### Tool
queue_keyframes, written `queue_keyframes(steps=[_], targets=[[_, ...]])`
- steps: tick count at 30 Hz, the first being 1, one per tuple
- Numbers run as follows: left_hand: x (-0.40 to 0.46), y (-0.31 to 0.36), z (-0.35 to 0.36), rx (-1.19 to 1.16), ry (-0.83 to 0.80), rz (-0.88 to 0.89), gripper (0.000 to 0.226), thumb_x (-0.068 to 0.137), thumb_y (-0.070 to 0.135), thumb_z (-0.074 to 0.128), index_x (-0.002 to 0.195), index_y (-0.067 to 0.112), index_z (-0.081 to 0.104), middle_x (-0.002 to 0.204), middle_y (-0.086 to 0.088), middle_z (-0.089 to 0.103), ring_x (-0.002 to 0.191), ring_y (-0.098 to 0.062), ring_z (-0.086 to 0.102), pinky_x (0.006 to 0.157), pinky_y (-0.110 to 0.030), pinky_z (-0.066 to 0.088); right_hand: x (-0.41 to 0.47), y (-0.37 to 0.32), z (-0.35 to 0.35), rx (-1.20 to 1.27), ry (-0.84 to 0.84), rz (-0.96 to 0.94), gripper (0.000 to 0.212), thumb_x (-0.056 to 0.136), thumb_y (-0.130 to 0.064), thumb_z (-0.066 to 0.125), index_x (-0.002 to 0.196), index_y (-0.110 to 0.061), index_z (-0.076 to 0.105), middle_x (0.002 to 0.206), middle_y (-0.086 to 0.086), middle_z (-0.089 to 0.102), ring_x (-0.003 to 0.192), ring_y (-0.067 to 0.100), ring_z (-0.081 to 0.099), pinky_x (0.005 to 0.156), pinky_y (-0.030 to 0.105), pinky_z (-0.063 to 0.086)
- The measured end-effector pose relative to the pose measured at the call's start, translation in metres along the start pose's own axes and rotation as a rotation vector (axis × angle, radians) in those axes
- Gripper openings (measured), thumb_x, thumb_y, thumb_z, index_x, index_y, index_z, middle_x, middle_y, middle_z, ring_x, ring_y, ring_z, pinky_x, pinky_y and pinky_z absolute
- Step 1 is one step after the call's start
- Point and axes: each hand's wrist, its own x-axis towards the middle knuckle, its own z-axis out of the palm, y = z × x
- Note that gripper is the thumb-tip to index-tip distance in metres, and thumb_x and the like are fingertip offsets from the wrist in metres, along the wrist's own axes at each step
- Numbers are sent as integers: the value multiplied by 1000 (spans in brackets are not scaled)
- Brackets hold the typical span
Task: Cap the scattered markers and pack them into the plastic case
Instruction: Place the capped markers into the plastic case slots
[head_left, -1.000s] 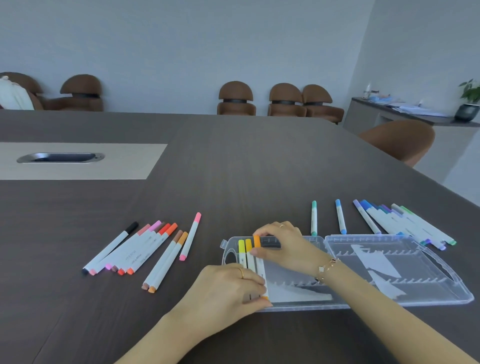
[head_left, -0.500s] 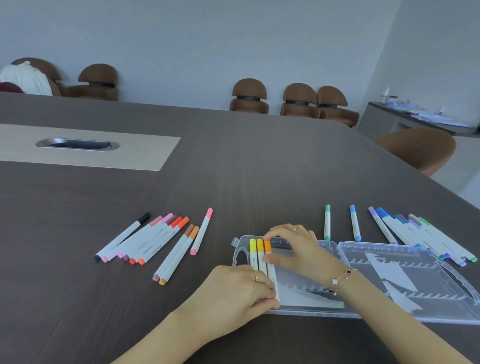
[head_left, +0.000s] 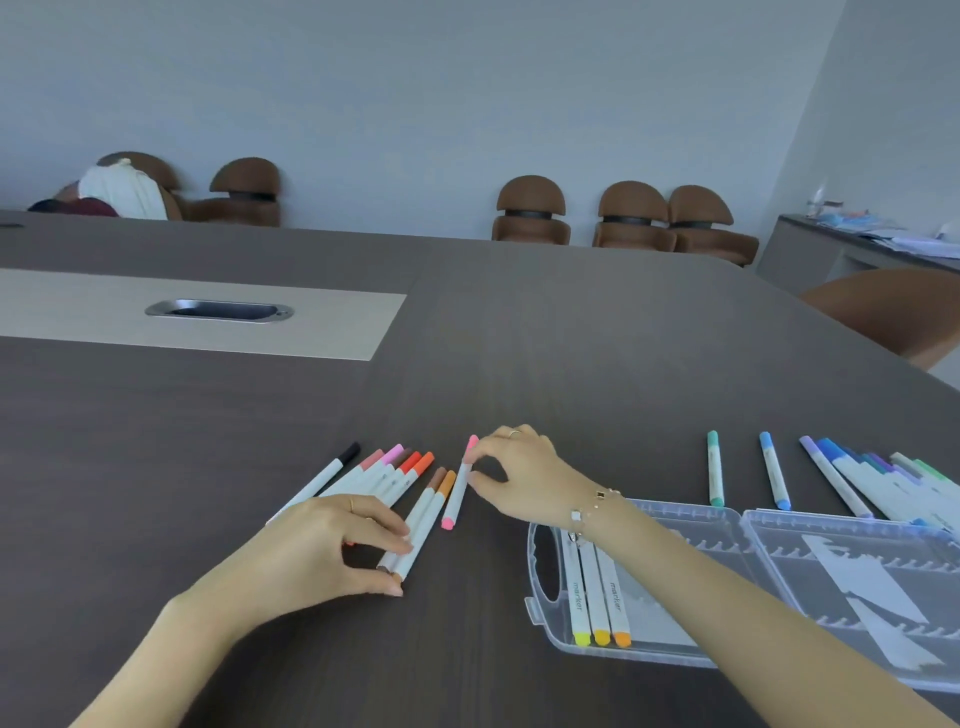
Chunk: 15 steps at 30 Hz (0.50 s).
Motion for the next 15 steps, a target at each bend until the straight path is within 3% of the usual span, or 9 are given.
queue_keyframes(steps=[3, 7, 13, 15], targets=[[2, -5, 3, 37, 3, 19, 32, 68, 63, 65, 99, 52, 68, 106, 43, 53, 109, 23, 41, 83, 1, 36, 14, -10, 13, -42, -23, 4, 32, 96, -33, 44, 121, -25, 62, 129, -2, 51, 123, 20, 38, 102, 35, 28], [0, -8, 3, 46, 25, 27, 57, 62, 75, 44, 105, 47, 68, 106, 42, 52, 111, 20, 40, 82, 1, 35, 21, -13, 21, -31, -3, 27, 30, 96, -33, 46, 117, -23, 65, 126, -3, 52, 121, 18, 39, 101, 34, 31], [-3, 8, 6, -2, 218, 58, 35, 72, 58, 60, 98, 40, 73, 102, 36, 62, 105, 20, 49, 81, 3, 39, 16, -2, 10, 291, 136, 139, 16, 88, -34, 57, 95, -25, 68, 102, -7, 64, 108, 15, 51, 98, 34, 43], [-3, 22, 14, -55, 316, 67, 28, 71, 54, 65, 94, 41, 74, 102, 37, 62, 103, 20, 52, 77, 4, 38, 4, 6, -3, 401, 154, 149, 15, 88, -33, 60, 95, -22, 67, 94, -10, 66, 96, 7, 58, 86, 20, 48]])
